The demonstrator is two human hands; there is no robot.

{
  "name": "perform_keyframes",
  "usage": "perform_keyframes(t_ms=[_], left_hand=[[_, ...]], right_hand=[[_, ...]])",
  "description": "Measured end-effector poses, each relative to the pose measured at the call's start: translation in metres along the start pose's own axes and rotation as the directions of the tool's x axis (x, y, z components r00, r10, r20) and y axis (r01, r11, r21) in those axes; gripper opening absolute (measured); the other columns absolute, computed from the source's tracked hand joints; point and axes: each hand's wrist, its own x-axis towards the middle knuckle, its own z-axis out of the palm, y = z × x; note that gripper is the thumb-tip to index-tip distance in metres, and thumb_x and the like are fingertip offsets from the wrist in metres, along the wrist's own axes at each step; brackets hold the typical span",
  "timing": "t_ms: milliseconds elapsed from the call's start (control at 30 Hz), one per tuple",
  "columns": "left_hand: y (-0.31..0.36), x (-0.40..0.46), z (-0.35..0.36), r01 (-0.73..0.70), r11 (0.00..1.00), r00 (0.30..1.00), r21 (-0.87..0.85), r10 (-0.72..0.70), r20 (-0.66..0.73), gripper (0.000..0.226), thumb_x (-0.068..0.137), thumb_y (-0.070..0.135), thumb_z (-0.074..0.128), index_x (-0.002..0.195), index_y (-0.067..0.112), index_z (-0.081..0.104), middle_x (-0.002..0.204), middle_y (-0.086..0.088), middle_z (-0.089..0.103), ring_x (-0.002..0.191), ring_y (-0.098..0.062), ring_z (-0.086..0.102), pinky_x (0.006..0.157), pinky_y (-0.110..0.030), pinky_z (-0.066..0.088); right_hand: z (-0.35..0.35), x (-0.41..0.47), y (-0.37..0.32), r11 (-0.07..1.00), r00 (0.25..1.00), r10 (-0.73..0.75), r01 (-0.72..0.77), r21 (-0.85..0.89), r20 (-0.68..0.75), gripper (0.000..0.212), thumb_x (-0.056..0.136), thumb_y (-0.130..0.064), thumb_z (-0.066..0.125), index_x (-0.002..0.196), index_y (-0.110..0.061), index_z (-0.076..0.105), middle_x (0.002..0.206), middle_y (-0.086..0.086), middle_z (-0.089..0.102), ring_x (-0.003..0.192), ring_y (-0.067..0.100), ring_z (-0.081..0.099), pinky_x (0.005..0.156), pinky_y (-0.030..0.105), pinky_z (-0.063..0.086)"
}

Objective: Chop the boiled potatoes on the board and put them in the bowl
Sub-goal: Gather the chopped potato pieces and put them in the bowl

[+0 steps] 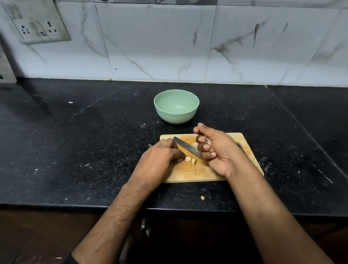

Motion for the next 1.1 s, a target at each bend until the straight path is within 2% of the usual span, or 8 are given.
perform_keyframes(t_ms=[67,133,200,300,667,833,967,1100], left_hand=[[-0.004,0.0,-0.003,-0.016,1.0,1.0,0.02,0.016,0.021,0.018,0.096,0.028,0.064,0.11,0.029,0.075,0.104,0.01,0.058,0.1,-0.012,0.057,0.078,-0.039,0.055],[-0.004,0.001,-0.005,-0.018,0.998,0.998,0.062,0.014,0.056,0.019,0.098,0.03,0.06,0.112,0.026,0.073,0.106,0.008,0.059,0.104,-0.013,0.057,0.08,-0.04,0.054],[-0.005,0.002,-0.008,-0.021,0.997,0.997,0.078,0.015,0.077,0.02,0.1,0.029,0.058,0.112,0.023,0.073,0.107,0.006,0.06,0.104,-0.015,0.058,0.083,-0.042,0.053],[-0.009,0.001,-0.012,-0.003,0.997,0.995,0.071,-0.004,0.095,0.018,0.097,0.021,0.059,0.108,0.023,0.073,0.104,0.005,0.061,0.098,-0.016,0.06,0.082,-0.043,0.054],[-0.009,0.016,-0.027,-0.042,0.992,0.966,0.116,0.01,0.26,0.016,0.098,0.016,0.056,0.107,0.02,0.068,0.106,0.002,0.056,0.094,-0.018,0.06,0.083,-0.037,0.054],[-0.018,0.021,-0.036,-0.098,0.994,0.947,0.045,0.08,0.31,0.021,0.092,0.013,0.065,0.107,0.023,0.076,0.105,0.002,0.065,0.097,-0.013,0.062,0.089,-0.03,0.051],[-0.021,0.027,-0.035,-0.124,0.99,0.935,0.065,0.095,0.341,0.022,0.087,0.008,0.069,0.096,0.026,0.077,0.096,0.005,0.063,0.089,-0.014,0.063,0.082,-0.038,0.055],[-0.018,0.034,-0.039,-0.109,0.99,0.922,0.088,0.068,0.38,0.02,0.087,0.01,0.067,0.091,0.028,0.074,0.093,0.01,0.062,0.087,-0.012,0.063,0.08,-0.038,0.056]], right_hand=[[0.0,-0.008,0.0,0.817,0.975,-0.223,0.176,-0.549,-0.019,0.032,0.1,-0.043,0.057,0.082,-0.019,0.066,0.063,-0.007,0.052,0.048,0.005,0.043,0.041,0.02,0.032],[0.0,-0.014,0.004,0.311,0.931,-0.342,0.239,-0.92,0.127,0.03,0.1,-0.048,0.055,0.086,-0.024,0.066,0.074,-0.01,0.062,0.065,0.006,0.055,0.058,0.027,0.041],[0.003,-0.021,0.011,-0.002,0.919,-0.334,0.22,-0.975,0.208,0.018,0.101,-0.043,0.054,0.097,-0.027,0.06,0.084,-0.009,0.066,0.079,0.011,0.061,0.076,0.035,0.05],[0.009,-0.028,0.025,-0.122,0.918,-0.318,0.208,-0.97,0.237,0.019,0.101,-0.038,0.056,0.112,-0.022,0.055,0.096,-0.002,0.066,0.095,0.021,0.062,0.084,0.04,0.052],[0.019,-0.007,0.026,-0.238,0.95,-0.238,0.145,-0.96,0.202,0.03,0.102,-0.036,0.054,0.12,-0.012,0.052,0.104,0.008,0.067,0.095,0.026,0.064,0.079,0.04,0.055],[0.013,-0.005,0.027,-0.066,0.944,-0.278,0.164,-0.984,0.177,0.026,0.103,-0.037,0.051,0.116,-0.015,0.053,0.098,0.003,0.064,0.091,0.021,0.061,0.079,0.037,0.052],[0.008,-0.009,0.027,0.117,0.919,-0.339,0.252,-0.961,0.2,0.022,0.102,-0.04,0.053,0.107,-0.019,0.058,0.09,-0.005,0.065,0.085,0.014,0.06,0.07,0.03,0.043],[0.008,-0.01,0.029,0.226,0.916,-0.348,0.29,-0.93,0.201,0.02,0.101,-0.042,0.055,0.101,-0.023,0.059,0.081,-0.003,0.068,0.074,0.014,0.063,0.071,0.034,0.054]])
